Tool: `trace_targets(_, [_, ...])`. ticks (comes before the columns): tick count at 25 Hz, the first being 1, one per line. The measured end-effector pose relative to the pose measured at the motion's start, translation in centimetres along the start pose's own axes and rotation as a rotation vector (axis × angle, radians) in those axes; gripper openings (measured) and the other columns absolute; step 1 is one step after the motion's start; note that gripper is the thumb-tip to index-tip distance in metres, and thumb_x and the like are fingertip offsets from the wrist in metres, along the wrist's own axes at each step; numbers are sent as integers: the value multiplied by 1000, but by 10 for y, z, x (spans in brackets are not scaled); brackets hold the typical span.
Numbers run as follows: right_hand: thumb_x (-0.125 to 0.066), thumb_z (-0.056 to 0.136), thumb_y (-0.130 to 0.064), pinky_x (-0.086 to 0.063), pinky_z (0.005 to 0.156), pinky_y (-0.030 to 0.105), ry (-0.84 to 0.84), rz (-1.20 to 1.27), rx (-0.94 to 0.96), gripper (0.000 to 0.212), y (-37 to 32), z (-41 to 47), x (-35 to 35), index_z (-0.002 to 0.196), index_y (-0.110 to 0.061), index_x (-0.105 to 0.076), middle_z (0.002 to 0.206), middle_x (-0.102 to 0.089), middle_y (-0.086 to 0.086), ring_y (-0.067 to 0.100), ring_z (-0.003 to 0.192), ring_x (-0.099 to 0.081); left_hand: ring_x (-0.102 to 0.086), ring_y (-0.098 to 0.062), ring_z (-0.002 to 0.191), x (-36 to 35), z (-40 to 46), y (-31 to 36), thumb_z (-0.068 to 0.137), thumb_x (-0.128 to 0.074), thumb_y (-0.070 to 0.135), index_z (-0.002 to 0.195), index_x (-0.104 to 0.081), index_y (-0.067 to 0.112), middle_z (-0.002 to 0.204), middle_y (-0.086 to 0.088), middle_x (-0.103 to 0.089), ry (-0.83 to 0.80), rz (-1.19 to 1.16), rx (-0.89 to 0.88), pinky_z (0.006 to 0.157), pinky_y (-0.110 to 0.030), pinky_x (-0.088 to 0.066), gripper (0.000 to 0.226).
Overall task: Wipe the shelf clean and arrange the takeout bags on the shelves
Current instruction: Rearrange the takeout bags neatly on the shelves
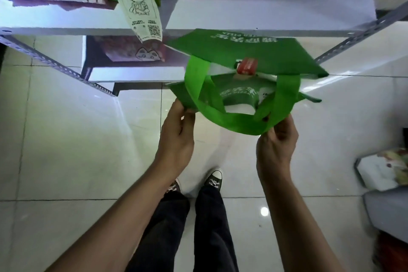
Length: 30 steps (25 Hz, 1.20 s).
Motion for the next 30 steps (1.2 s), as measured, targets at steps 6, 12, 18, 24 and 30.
trace_targets(6, [-63, 98, -16, -59, 89, 33, 8, -88, -157, 11, 26, -32, -41, 97, -18, -74, 91, -76, -3, 12, 91, -71, -61, 1, 95, 48, -14, -35, 100, -44, 2, 131, -49, 22, 106, 13, -66, 70, -27, 116, 77, -10, -45, 36])
trace_targets(12, [-70, 93, -19, -62, 83, 47, 21, -88, -408, 14, 69, -34, -70, 107, -18, -71, 91, -79, 1, 22, 90, -76, -59, 8, 101, 77, -11, -78, 98, -46, -1, 137, -44, 32, 122, 8, -59, 63, -32, 196, 80, -10, -48, 51])
trace_targets(18, [-66, 95, -16, -62, 84, 42, 13, -126, -436, 15, 135, 9, -89, 106, -21, -75, 100, -78, 4, 18, 92, -74, -56, 1, 114, 66, 36, -129, 97, -46, -2, 135, -50, 27, 132, 9, -55, 52, 63, 243, 85, -8, -46, 48])
trace_targets(24, [-62, 95, -15, -60, 89, 45, -16, -25, -270, 19, 172, 129, -122, 105, -24, -76, 102, -77, 1, 20, 97, -73, -59, 0, 112, 29, 133, -159, 98, -45, -1, 128, -55, 29, 129, 11, -59, 22, -23, 42, 88, -19, -51, 44])
trace_targets(30, [-55, 90, -2, -60, 85, 50, -98, 93, 12, 29, 194, 249, -153, 111, -8, -74, 99, -76, 9, 30, 93, -71, -61, 0, 109, -15, 246, -194, 94, -46, 2, 123, -59, 29, 116, 16, -66, 114, -81, -207, 84, -11, -47, 41])
Point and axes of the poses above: each hand's wrist, its own z-axis towards the middle knuckle, its own x-axis out of the back of the hand, y = z × x, the point moved 1 cm from there along z, towards the middle knuckle
